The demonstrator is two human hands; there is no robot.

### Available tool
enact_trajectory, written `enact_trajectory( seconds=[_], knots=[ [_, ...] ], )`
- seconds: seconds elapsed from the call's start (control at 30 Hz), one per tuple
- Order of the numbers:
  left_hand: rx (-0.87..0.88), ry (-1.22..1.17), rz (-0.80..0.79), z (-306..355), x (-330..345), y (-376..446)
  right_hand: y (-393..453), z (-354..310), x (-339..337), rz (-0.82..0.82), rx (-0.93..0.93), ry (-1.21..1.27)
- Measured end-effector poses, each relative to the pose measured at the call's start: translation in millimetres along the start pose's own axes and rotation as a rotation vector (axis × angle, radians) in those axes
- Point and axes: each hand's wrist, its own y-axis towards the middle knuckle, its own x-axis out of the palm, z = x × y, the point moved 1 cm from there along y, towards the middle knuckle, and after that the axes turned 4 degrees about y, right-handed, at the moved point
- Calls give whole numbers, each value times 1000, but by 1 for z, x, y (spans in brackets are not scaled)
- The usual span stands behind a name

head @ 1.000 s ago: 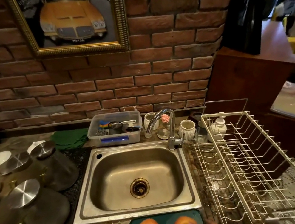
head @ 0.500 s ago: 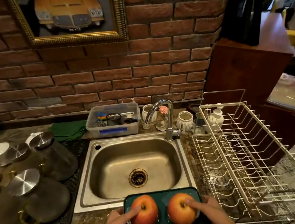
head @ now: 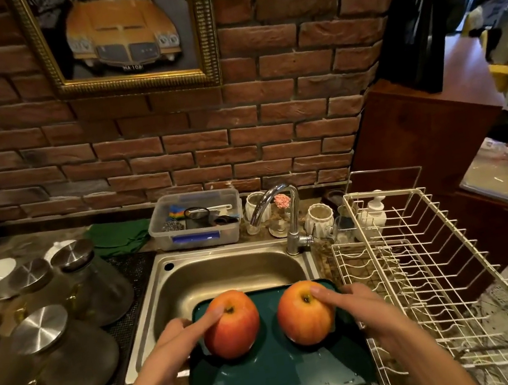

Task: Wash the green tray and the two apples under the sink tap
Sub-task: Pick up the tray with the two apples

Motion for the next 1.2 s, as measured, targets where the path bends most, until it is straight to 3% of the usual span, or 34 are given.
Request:
enact_trajectory(
  seconds=[0.37, 0.67, 1.2],
  knots=[
    [182, 46, 83, 96, -17, -13, -8, -93, -32, 0, -141, -287],
    [339, 80, 74, 182, 9, -25, -19, -147, -92, 24, -239, -305],
    [390, 97, -124, 245, 198, -15, -32, -119, -267, 161, -178, -174]
  ],
)
